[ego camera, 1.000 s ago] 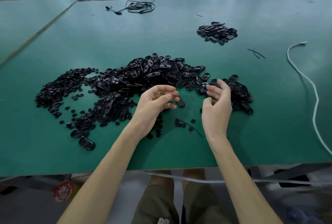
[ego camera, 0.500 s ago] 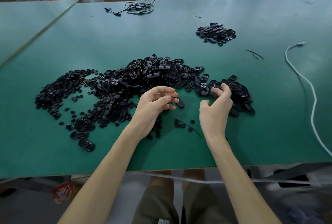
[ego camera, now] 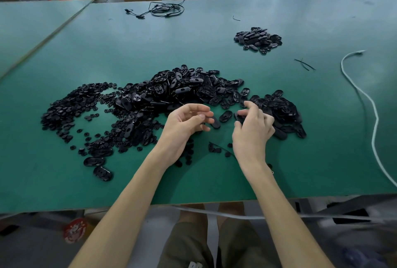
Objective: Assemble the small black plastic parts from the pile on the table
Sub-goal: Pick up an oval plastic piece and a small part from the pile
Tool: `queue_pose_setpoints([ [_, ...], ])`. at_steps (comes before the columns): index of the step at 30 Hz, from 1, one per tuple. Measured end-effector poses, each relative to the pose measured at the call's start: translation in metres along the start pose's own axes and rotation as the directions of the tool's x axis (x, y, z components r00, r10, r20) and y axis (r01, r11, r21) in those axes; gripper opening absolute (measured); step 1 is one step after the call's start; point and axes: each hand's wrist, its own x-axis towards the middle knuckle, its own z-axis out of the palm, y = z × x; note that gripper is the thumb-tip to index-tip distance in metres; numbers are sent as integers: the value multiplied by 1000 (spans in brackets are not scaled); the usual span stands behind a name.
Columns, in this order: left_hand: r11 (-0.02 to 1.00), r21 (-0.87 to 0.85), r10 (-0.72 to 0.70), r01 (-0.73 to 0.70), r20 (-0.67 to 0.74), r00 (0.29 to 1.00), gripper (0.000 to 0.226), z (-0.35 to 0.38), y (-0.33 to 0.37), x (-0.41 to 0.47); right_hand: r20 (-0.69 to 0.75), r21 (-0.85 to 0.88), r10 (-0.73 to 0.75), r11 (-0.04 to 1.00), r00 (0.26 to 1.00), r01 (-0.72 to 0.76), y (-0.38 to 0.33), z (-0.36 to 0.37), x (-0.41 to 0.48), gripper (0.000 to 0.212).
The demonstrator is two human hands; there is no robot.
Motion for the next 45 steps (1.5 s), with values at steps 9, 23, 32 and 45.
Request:
queue_pose_setpoints([
  [9, 1000, -9, 14, -13, 27, 1000, 18, 0, 0, 0, -92, 358, -20, 932, 996, 52, -5, -5, -2, 15],
  [23, 991, 115, 66, -66, -3, 998, 26, 6, -2, 2, 66, 696, -330, 691, 942, 193, -8, -11, -8, 20],
  [32, 826, -563, -84, 17, -94, 992, 15, -14, 13, 6, 140, 597, -416, 759, 899, 259, -8, -7, -6, 23],
  [45, 770, -638, -105, 12, -108, 989, 13, -20, 9, 8, 399, 262, -613, 789, 682, 556, -9, 4, -14, 12],
])
